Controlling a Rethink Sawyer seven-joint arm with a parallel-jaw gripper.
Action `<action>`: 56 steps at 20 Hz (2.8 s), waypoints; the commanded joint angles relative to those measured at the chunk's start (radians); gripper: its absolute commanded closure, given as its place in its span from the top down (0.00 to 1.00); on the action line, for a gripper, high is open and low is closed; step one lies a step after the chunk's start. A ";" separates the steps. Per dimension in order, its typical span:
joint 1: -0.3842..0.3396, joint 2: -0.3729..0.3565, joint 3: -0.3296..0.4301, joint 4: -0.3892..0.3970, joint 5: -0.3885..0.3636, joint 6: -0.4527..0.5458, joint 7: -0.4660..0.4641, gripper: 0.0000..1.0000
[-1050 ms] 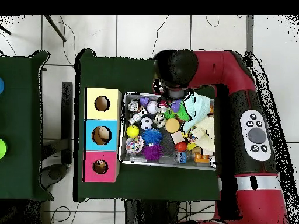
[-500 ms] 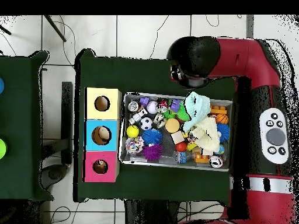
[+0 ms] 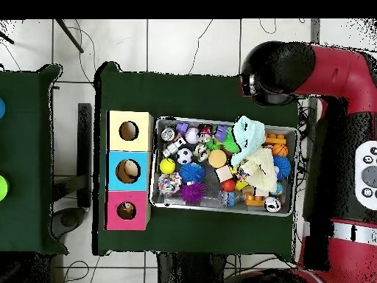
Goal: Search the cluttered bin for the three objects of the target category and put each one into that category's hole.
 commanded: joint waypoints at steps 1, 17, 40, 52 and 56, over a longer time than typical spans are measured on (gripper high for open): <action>-0.052 0.046 0.036 0.034 -0.039 -0.047 -0.372 1.00; -0.089 -0.040 0.016 0.204 -0.009 -0.117 -0.309 1.00; -0.099 -0.107 0.013 0.383 0.003 -0.217 -0.196 1.00; -0.099 -0.046 0.020 0.382 -0.001 -0.262 -0.189 1.00; -0.103 -0.044 0.018 0.402 0.000 -0.288 -0.177 1.00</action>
